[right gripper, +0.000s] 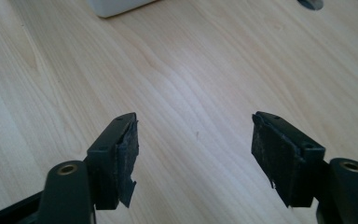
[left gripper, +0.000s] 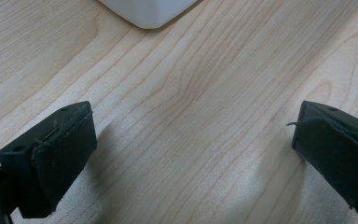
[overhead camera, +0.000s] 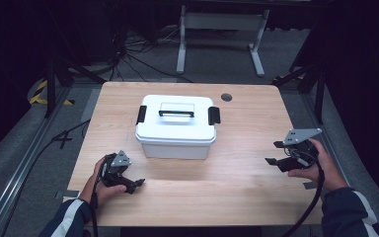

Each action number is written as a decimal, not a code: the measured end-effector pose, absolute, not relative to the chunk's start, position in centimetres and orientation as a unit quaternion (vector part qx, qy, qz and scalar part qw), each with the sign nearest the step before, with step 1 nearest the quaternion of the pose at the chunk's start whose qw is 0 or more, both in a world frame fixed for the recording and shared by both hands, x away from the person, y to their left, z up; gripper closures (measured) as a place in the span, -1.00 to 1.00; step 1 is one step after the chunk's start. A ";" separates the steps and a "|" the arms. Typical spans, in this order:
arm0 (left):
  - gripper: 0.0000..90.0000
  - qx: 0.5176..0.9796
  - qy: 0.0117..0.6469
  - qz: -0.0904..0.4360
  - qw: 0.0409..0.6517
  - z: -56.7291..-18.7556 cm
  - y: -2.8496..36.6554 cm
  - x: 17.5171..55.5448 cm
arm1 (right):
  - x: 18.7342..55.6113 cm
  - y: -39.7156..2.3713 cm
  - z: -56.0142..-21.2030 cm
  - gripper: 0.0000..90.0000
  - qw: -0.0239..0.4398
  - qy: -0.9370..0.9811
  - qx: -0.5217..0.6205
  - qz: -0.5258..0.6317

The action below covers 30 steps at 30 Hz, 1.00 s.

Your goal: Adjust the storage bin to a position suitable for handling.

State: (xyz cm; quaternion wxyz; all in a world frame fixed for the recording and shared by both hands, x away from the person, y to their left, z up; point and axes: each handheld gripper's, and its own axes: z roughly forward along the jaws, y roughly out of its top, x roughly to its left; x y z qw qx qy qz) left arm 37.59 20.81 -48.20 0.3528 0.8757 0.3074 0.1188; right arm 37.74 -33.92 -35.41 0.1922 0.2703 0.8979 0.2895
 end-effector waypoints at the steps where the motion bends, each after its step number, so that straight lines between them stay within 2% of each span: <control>1: -1.00 0.876 0.307 0.118 0.353 -48.2 20.8 37.6 | 37.8 -33.7 -35.1 -0.27 0.193 0.899 0.267 0.289; 12: -1.00 0.875 0.308 0.118 0.353 -48.2 20.8 37.6 | 39.4 -31.1 -31.8 -0.21 0.196 0.916 0.225 0.267; 30: -1.00 0.875 0.308 0.118 0.354 -48.2 20.8 37.6 | 42.4 -25.1 -28.9 -0.16 0.189 0.944 0.156 0.221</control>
